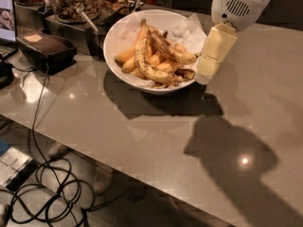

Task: Pick banana from white bowl

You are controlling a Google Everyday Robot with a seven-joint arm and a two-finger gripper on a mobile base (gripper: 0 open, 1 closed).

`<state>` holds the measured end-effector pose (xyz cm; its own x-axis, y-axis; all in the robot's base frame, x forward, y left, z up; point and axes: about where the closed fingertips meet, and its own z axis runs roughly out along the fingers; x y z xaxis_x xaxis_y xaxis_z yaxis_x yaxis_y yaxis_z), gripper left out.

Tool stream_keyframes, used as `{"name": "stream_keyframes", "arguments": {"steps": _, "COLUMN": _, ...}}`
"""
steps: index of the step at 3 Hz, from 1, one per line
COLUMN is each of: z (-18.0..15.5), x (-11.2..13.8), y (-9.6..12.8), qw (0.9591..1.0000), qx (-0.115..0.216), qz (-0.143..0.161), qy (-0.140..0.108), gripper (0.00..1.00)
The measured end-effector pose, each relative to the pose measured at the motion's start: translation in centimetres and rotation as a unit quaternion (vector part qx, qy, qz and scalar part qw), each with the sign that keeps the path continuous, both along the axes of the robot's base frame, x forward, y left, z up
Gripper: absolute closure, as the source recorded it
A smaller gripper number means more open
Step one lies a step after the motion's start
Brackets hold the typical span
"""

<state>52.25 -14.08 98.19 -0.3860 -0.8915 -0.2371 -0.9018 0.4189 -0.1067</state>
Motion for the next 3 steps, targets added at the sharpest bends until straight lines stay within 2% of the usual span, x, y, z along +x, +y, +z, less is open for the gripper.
{"name": "stream_keyframes", "arguments": {"steps": 1, "z": 0.0, "x": 1.1, "y": 1.4, "qw": 0.9999, "qx": 0.009, "qz": 0.004, "qy": 0.007, "gripper": 0.0}}
{"name": "stream_keyframes", "arguments": {"steps": 2, "z": 0.1, "x": 2.3, "y": 2.0, "qw": 0.9998, "qx": 0.018, "qz": -0.002, "qy": 0.009, "gripper": 0.11}}
{"name": "stream_keyframes", "arguments": {"steps": 3, "z": 0.2, "x": 3.4, "y": 2.1, "qw": 0.9996, "qx": 0.025, "qz": -0.01, "qy": 0.01, "gripper": 0.15}}
